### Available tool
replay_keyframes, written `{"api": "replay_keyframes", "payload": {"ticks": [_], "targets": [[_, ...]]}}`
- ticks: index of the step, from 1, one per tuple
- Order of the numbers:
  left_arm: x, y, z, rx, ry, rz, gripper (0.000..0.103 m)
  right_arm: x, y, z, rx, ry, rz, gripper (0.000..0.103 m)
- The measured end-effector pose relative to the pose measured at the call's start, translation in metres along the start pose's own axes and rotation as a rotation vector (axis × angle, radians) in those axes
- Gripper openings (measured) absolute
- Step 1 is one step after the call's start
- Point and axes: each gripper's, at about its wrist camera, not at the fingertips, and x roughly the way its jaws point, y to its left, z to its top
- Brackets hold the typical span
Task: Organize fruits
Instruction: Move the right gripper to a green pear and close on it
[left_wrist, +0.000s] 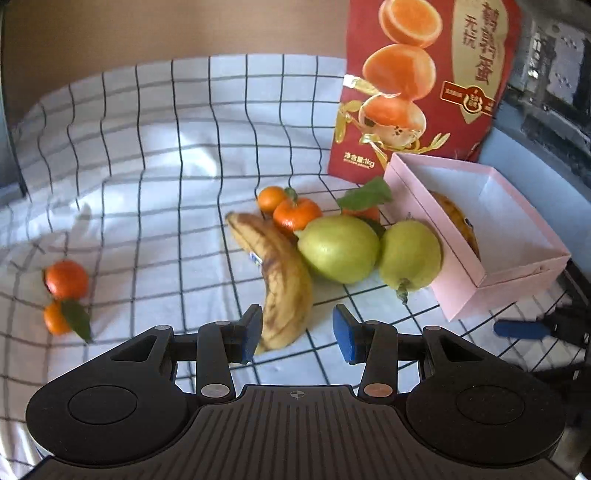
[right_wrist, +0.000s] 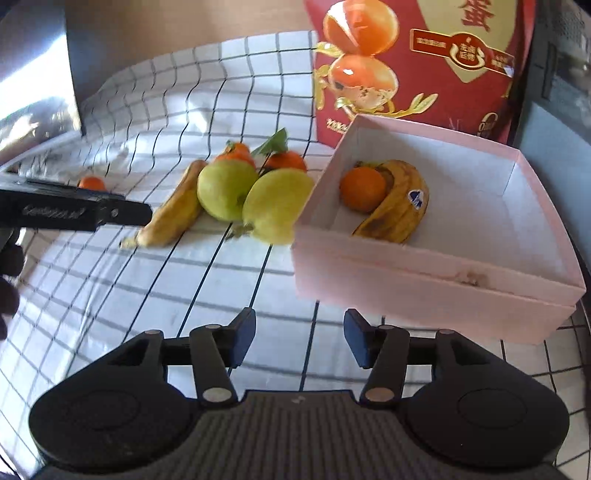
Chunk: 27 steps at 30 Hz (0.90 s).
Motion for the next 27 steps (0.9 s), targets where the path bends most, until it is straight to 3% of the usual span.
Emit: {"api": "replay_keyframes", "payload": {"ticks": [6,9,14,17,23,27], "targets": [[0.013,-0.003,0.008,-0.013,-0.013,0.017,0.047,-0.006,0.02,-0.011,-0.053,-0.004,-0.04,0.056],[0.011,-0.01,0.015,0.01,-0.028,-0.034,0.047,-0.011,0.024,-0.017,-0.051,-0.005,-0.046,0.058],[0.015,-0.024,0.015,-0.004,0.019,-0.179,0.047,-0.019,0.023,-0.028,-0.044,-0.005,-0.063,0.06],[0.013,-0.027,0.009,-0.028,0.014,-0.162,0.047,-0.031,0.023,-0.027,-0.084,-0.051,-0.082,0.06],[-0.008,-0.015,-0.016,-0.056,0.005,-0.13,0.047,-0.042,0.04,0.013,-0.387,-0.187,-0.142,0.07],[-0.02,-0.004,-0.031,-0.079,0.012,-0.134,0.047,-0.022,0.043,0.069,-0.398,-0.148,-0.05,0.07]]}}
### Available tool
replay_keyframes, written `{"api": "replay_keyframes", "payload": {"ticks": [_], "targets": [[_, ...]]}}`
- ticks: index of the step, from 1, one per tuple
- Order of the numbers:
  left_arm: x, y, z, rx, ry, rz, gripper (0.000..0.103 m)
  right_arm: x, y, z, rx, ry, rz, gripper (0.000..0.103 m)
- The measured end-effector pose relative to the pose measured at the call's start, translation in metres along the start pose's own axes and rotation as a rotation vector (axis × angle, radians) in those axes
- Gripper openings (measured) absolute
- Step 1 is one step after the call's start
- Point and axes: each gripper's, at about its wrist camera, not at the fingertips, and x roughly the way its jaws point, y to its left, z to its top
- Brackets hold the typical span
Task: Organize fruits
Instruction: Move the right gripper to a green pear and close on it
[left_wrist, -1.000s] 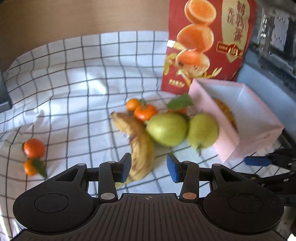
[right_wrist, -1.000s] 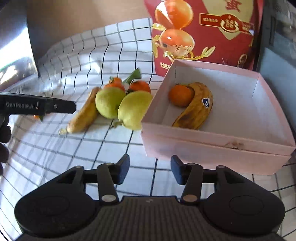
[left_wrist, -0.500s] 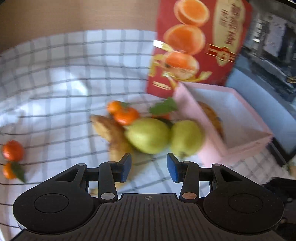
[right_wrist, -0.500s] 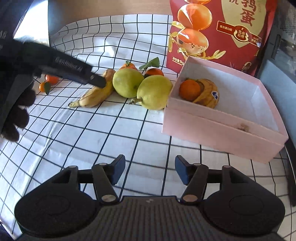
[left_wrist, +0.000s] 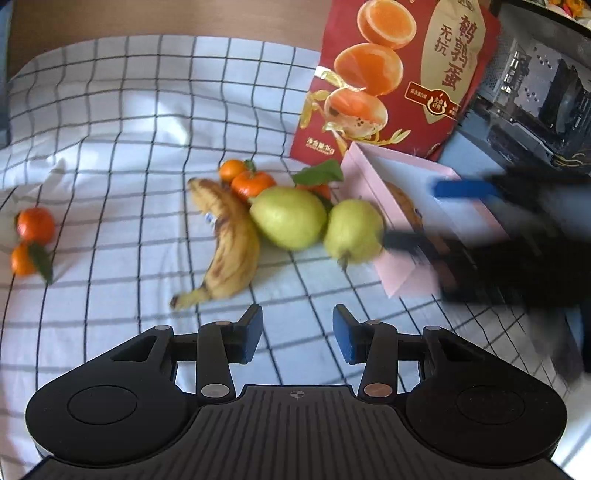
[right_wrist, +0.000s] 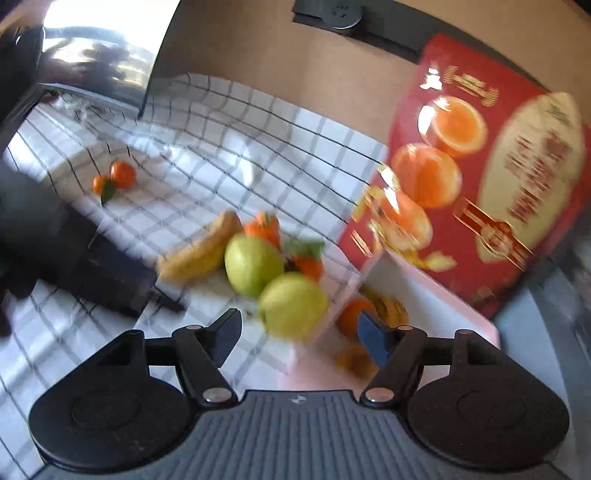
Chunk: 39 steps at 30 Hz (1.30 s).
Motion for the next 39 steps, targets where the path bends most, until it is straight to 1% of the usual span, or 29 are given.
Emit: {"api": "replay_keyframes", "payload": {"ticks": [2,3,4,5,6,7,9,11,12,13,15,18,22,26,30,32,33,34,35,36,37,39], "targets": [[-0.006,0.005,-0.007,-0.023,-0.004,-0.009,0.047,0.024,-0.012,0.019,0.044,0.051,0.059,0.07],[-0.009,0.007,-0.009,-0.035,-0.009,-0.013,0.047,0.036,-0.017,0.026,0.074,0.073,0.073,0.07],[-0.012,0.01,-0.012,-0.051,-0.013,-0.018,0.047,0.048,-0.023,0.032,0.104,0.096,0.085,0.067],[-0.014,0.013,-0.015,-0.065,-0.015,-0.023,0.047,0.06,-0.032,0.037,0.145,0.119,0.092,0.061],[-0.016,0.015,-0.018,-0.074,-0.015,-0.028,0.046,0.07,-0.038,0.04,0.176,0.136,0.09,0.044],[-0.017,0.016,-0.02,-0.082,-0.014,-0.032,0.046,0.078,-0.045,0.042,0.213,0.15,0.081,0.037],[-0.017,0.019,-0.025,-0.096,-0.007,-0.035,0.046,0.089,-0.059,0.042,0.279,0.153,0.054,0.037],[-0.015,0.023,-0.028,-0.109,0.005,-0.035,0.046,0.102,-0.064,0.044,0.274,0.175,0.014,0.036],[-0.015,0.025,-0.029,-0.111,0.009,-0.032,0.046,0.105,-0.063,0.043,0.262,0.184,0.004,0.033],[-0.015,0.026,-0.03,-0.114,0.011,-0.026,0.046,0.109,-0.061,0.042,0.246,0.194,0.007,0.031],[-0.015,0.028,-0.031,-0.124,0.013,-0.022,0.046,0.112,-0.057,0.039,0.237,0.205,0.027,0.031],[-0.014,0.03,-0.031,-0.135,0.016,-0.016,0.046,0.102,-0.044,0.034,0.217,0.204,0.07,0.03],[-0.013,0.029,-0.027,-0.136,0.013,-0.013,0.046,0.076,-0.02,0.028,0.148,0.165,0.086,0.031],[-0.012,0.025,-0.024,-0.126,0.009,-0.019,0.046,0.051,-0.009,0.024,0.166,0.155,0.158,0.031],[-0.01,0.02,-0.023,-0.111,0.009,-0.027,0.046,0.042,-0.006,0.009,0.198,0.165,0.242,0.031],[-0.009,0.018,-0.024,-0.107,0.011,-0.029,0.046,0.037,-0.007,0.002,0.204,0.145,0.247,0.032],[-0.009,0.018,-0.025,-0.106,0.012,-0.03,0.046,0.034,-0.008,0.0,0.204,0.13,0.236,0.034],[-0.009,0.018,-0.026,-0.108,0.015,-0.03,0.046,0.031,-0.008,0.0,0.195,0.114,0.216,0.046],[-0.009,0.019,-0.026,-0.109,0.017,-0.031,0.046,0.027,-0.008,0.0,0.181,0.096,0.185,0.061],[-0.009,0.019,-0.026,-0.111,0.02,-0.03,0.046,0.025,-0.007,0.001,0.159,0.079,0.147,0.067],[-0.009,0.02,-0.027,-0.113,0.021,-0.029,0.046,0.026,-0.006,0.002,0.132,0.071,0.116,0.07],[-0.01,0.022,-0.026,-0.117,0.017,-0.029,0.046,0.033,0.0,0.003,0.054,0.081,0.055,0.07]]}}
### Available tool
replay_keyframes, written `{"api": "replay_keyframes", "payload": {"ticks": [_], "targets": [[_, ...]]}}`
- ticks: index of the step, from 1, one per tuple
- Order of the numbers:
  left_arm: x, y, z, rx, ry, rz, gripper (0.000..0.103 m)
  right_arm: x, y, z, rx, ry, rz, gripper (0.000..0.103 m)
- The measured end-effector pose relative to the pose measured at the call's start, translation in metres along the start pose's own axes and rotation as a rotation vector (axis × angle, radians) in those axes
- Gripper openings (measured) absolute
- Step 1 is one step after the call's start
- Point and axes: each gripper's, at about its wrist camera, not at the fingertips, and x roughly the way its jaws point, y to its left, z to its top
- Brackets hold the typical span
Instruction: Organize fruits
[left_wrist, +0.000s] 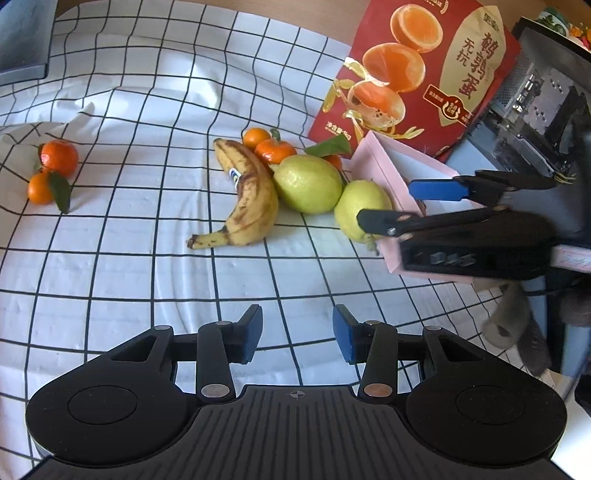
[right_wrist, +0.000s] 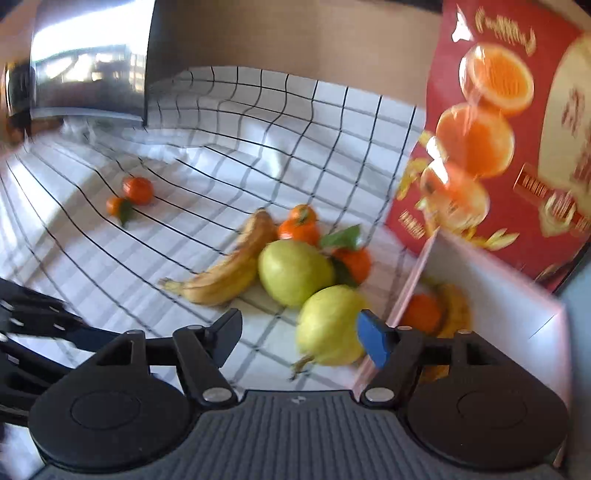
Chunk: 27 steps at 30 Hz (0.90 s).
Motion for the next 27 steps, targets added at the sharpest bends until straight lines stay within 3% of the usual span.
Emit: {"api": "replay_keyframes", "payload": {"ticks": [7,10,14,15,17,21,27], "targets": [[-0.009,0.011,-0.001,-0.027,-0.021,0.009,0.046,0.045,0.013,0.001,-0.061,0.055,-0.124,0.073],[-0.012,0.019,-0.002,-0.053,-0.03,0.02,0.046,0.059,0.023,0.0,-0.15,0.064,-0.21,0.073],[-0.012,0.026,-0.004,-0.078,-0.037,0.024,0.046,0.069,0.026,-0.006,-0.255,0.08,-0.247,0.073],[-0.012,0.026,-0.004,-0.081,-0.036,0.024,0.046,0.071,0.026,-0.007,-0.278,0.081,-0.25,0.072],[-0.011,0.026,-0.004,-0.081,-0.033,0.026,0.046,0.072,0.027,-0.008,-0.313,0.082,-0.282,0.06],[-0.009,0.023,-0.004,-0.074,-0.029,0.021,0.046,0.061,0.019,-0.004,-0.281,0.105,-0.199,0.059],[-0.008,0.011,-0.001,-0.037,-0.021,0.005,0.046,0.011,0.03,-0.016,-0.242,0.084,-0.041,0.06]]}}
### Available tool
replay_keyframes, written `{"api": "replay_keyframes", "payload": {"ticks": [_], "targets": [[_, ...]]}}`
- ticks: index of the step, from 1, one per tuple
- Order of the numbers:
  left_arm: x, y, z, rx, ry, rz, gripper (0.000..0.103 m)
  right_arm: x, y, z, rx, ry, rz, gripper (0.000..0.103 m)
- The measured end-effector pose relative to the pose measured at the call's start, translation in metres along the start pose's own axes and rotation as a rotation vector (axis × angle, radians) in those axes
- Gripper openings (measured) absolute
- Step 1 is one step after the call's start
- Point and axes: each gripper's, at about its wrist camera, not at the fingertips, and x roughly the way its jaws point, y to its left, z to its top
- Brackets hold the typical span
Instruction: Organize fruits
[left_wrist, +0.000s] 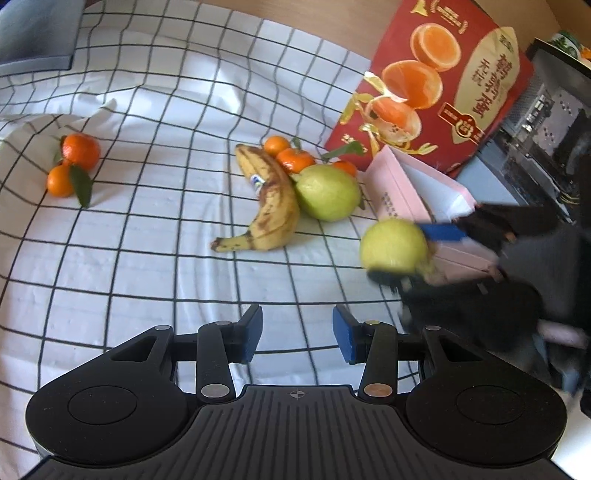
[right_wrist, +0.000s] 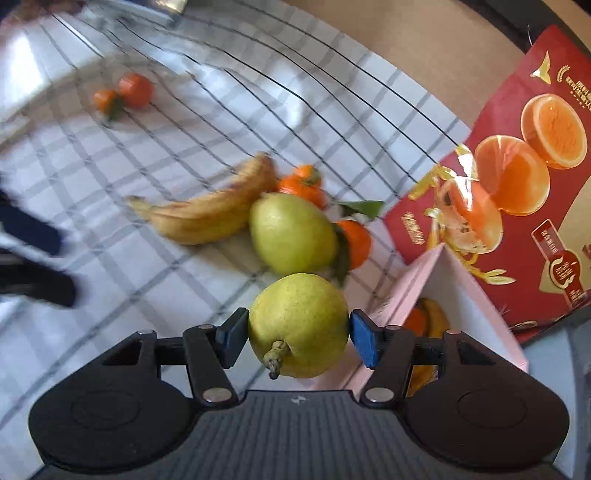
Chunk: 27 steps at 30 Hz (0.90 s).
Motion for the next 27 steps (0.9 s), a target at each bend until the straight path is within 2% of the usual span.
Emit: {"api": "replay_keyframes", "payload": {"ticks": [4,8,18,22,27], "targets": [[0.002,-0.012,0.001,0.03,0.005,-0.017,0.046,-0.031,0.013,-0.019,0.004,-0.005,0.098,0.06],[0.005,-0.028,0.0,0.07,0.015,-0.043,0.047,-0.048,0.022,-0.042,0.052,-0.004,0.159,0.06],[0.014,-0.059,0.0,0.161,0.052,-0.059,0.047,-0.052,0.024,-0.07,0.17,-0.069,0.15,0.06],[0.015,-0.065,0.001,0.184,0.053,-0.053,0.047,-0.052,0.026,-0.083,0.237,-0.061,0.165,0.069],[0.016,-0.062,0.0,0.174,0.055,-0.031,0.046,-0.059,0.029,-0.097,0.304,-0.048,0.169,0.07]]}}
